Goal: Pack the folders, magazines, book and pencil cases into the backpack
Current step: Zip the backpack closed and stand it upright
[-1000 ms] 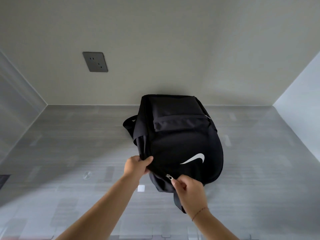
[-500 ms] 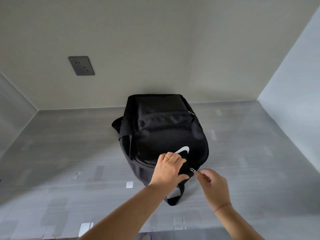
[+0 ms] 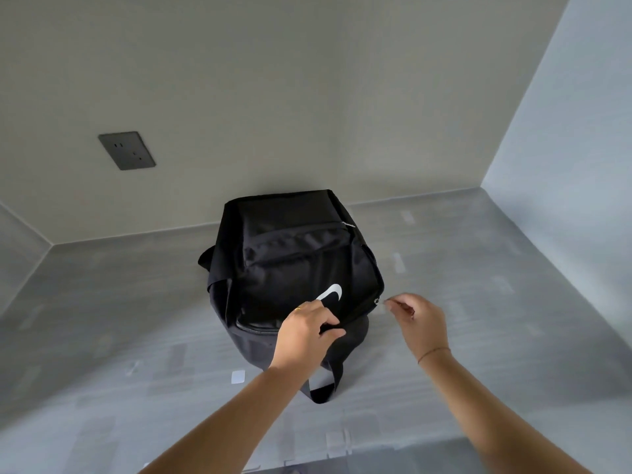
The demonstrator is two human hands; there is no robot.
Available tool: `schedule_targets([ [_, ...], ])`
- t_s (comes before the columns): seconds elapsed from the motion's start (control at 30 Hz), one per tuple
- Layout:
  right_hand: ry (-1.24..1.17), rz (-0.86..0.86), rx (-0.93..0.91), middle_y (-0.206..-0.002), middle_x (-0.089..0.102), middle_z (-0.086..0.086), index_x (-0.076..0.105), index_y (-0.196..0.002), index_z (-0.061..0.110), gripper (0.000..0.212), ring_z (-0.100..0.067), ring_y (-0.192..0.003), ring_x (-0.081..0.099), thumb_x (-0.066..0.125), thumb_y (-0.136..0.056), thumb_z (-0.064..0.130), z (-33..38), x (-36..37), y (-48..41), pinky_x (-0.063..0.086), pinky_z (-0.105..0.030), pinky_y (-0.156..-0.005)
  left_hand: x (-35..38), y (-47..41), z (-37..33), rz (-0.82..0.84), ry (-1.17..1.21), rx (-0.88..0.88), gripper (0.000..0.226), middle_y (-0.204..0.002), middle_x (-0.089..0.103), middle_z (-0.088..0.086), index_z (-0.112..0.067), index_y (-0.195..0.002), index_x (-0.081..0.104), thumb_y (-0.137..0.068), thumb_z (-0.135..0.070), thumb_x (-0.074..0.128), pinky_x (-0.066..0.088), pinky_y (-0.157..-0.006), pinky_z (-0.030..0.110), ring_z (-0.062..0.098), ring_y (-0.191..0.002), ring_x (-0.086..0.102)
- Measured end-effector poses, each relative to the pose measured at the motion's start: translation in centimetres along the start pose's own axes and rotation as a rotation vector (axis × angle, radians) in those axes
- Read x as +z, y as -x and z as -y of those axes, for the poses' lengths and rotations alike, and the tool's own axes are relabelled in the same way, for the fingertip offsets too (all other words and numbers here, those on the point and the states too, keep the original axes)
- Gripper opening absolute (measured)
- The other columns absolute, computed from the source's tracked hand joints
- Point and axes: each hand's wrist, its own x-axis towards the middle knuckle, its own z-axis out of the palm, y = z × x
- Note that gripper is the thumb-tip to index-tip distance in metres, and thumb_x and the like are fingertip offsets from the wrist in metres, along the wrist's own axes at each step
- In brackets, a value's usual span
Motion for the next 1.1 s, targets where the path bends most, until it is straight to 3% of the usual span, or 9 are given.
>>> schedule_targets([
  [0.23,-0.044,0.016,0.106,-0.074,0.071,-0.005,0.073,-0.078,0.009,0.011,-0.020,-0.072,0.064,0.068,-0.082,0.018,-1.1,-0.8,-3.7,0.050,-0.030,-0.068,0.7,-0.9,-0.9,0.123,-0.051,-0.066,0.020,-0.091,0.058,-0.011,-0.020,-0.094,0.066,-0.081,-0.035,0.070,0.045,-0.075,0.020,0.007,-0.089,0.053],
  [0.37,-0.104,0.072,0.084,-0.072,0.069,0.003,0.073,-0.079,0.013,0.008,-0.009,-0.071,0.063,0.067,-0.083,0.017,-1.0,-1.2,-3.6,0.044,-0.008,-0.062,2.1,-3.3,-3.1,0.169,-0.063,-0.057,0.039,-0.106,0.056,-0.008,-0.021,-0.113,0.058,-0.082,-0.042,0.067,0.046,-0.082,0.025,0.010,-0.101,0.052],
  [0.43,-0.119,0.100,0.092,-0.072,0.068,0.005,0.072,-0.080,0.015,0.008,-0.004,-0.070,0.062,0.067,-0.084,0.018,-1.2,-1.4,-3.7,0.043,-0.006,-0.060,3.5,-4.9,-4.6,0.182,-0.074,-0.071,0.044,-0.114,0.056,-0.004,-0.019,-0.119,0.054,-0.083,-0.041,0.066,0.046,-0.087,0.029,0.014,-0.107,0.052],
  [0.57,-0.145,0.131,0.109,-0.068,0.068,0.006,0.069,-0.074,0.020,0.011,0.002,-0.063,0.060,0.066,-0.084,0.017,-1.4,-1.6,-3.6,0.043,-0.007,-0.059,5.9,-6.9,-6.1,0.210,-0.128,-0.139,0.035,-0.115,0.058,0.002,-0.014,-0.114,0.054,-0.085,-0.033,0.063,0.045,-0.084,0.031,0.021,-0.107,0.053],
  [0.73,-0.094,0.156,0.137,-0.067,0.071,0.003,0.068,-0.073,0.020,0.009,-0.010,-0.068,0.065,0.068,-0.081,0.021,-1.8,-1.3,-3.7,0.051,-0.022,-0.065,6.9,-7.3,-6.1,0.209,-0.117,-0.156,0.015,-0.102,0.061,0.005,-0.012,-0.098,0.057,-0.089,-0.023,0.057,0.045,-0.075,0.031,0.023,-0.093,0.058],
  [0.83,-0.042,0.151,0.100,-0.066,0.067,0.009,0.065,-0.073,0.020,0.010,-0.005,-0.067,0.062,0.069,-0.081,0.023,-1.9,-0.8,-4.6,0.045,-0.014,-0.059,7.0,-7.1,-5.7,0.179,-0.082,-0.163,0.008,-0.092,0.059,0.003,-0.016,-0.084,0.052,-0.087,-0.020,0.058,0.046,-0.070,0.032,0.022,-0.084,0.057],
  [0.9,-0.014,0.132,0.075,-0.066,0.064,0.009,0.065,-0.075,0.016,0.010,-0.006,-0.066,0.060,0.069,-0.081,0.023,-1.9,-0.4,-5.6,0.044,-0.016,-0.058,7.1,-7.0,-5.6,0.168,-0.071,-0.165,0.012,-0.085,0.056,0.000,-0.017,-0.079,0.048,-0.085,-0.018,0.059,0.044,-0.066,0.031,0.021,-0.080,0.055],
  [1.0,-0.023,0.121,0.085,-0.071,0.068,0.002,0.066,-0.077,0.013,0.012,-0.015,-0.069,0.062,0.069,-0.081,0.024,-2.1,0.6,-7.6,0.049,-0.030,-0.064,7.2,-6.9,-5.4,0.141,-0.036,-0.173,0.008,-0.083,0.056,-0.001,-0.014,-0.080,0.053,-0.083,-0.016,0.060,0.044,-0.065,0.032,0.022,-0.078,0.056],
  [1.1,-0.031,0.152,0.132,-0.072,0.067,0.001,0.065,-0.075,0.016,0.011,-0.018,-0.072,0.062,0.067,-0.080,0.026,-2.0,1.6,-10.1,0.048,-0.031,-0.067,7.4,-6.8,-5.0,0.113,0.001,-0.189,0.005,-0.084,0.058,-0.001,-0.012,-0.083,0.057,-0.081,-0.016,0.061,0.046,-0.065,0.033,0.021,-0.077,0.056],
])
